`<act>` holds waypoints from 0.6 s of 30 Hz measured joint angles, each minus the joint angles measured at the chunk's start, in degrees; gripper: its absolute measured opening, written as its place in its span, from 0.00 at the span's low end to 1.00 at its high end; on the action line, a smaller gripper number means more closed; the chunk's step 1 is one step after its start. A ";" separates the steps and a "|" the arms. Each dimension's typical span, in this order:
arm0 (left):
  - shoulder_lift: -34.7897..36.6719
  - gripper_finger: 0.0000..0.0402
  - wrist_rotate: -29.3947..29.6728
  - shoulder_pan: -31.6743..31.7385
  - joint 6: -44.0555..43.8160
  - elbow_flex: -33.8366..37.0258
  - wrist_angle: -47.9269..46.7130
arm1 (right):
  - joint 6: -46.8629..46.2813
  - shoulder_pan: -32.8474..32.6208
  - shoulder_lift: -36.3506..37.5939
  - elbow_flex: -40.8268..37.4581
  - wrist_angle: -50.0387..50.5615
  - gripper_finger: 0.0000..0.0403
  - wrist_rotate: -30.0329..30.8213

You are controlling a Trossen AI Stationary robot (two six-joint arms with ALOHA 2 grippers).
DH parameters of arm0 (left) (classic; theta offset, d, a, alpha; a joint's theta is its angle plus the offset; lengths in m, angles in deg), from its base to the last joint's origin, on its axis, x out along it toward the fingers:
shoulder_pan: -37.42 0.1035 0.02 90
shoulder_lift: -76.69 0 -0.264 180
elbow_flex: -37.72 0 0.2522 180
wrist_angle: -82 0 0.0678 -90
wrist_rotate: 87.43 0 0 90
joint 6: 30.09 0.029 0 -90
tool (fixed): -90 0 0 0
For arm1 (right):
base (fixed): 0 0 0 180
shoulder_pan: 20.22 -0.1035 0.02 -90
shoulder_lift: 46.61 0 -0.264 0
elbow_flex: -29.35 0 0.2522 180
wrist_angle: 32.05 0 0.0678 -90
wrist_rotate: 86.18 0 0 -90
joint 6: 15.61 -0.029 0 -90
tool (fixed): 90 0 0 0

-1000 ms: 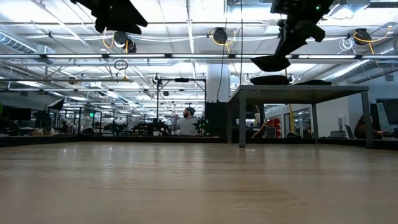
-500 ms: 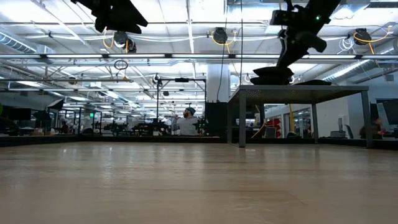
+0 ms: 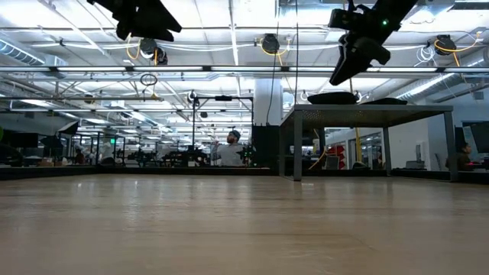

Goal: Pick & Place Mini shaped plates
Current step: Stack the square plate on top of the other square plates

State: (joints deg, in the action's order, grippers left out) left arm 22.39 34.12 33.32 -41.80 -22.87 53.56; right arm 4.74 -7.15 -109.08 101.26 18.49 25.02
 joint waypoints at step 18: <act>-6.80 0.51 -35.80 -4.16 -22.95 3.66 -10.41 | -8.95 -12.07 0.11 0.00 -29.95 0.32 2.78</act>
State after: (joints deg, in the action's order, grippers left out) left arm 15.59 -1.69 29.16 -64.75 -19.21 43.15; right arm -4.21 -19.22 -108.97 101.26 -11.46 27.80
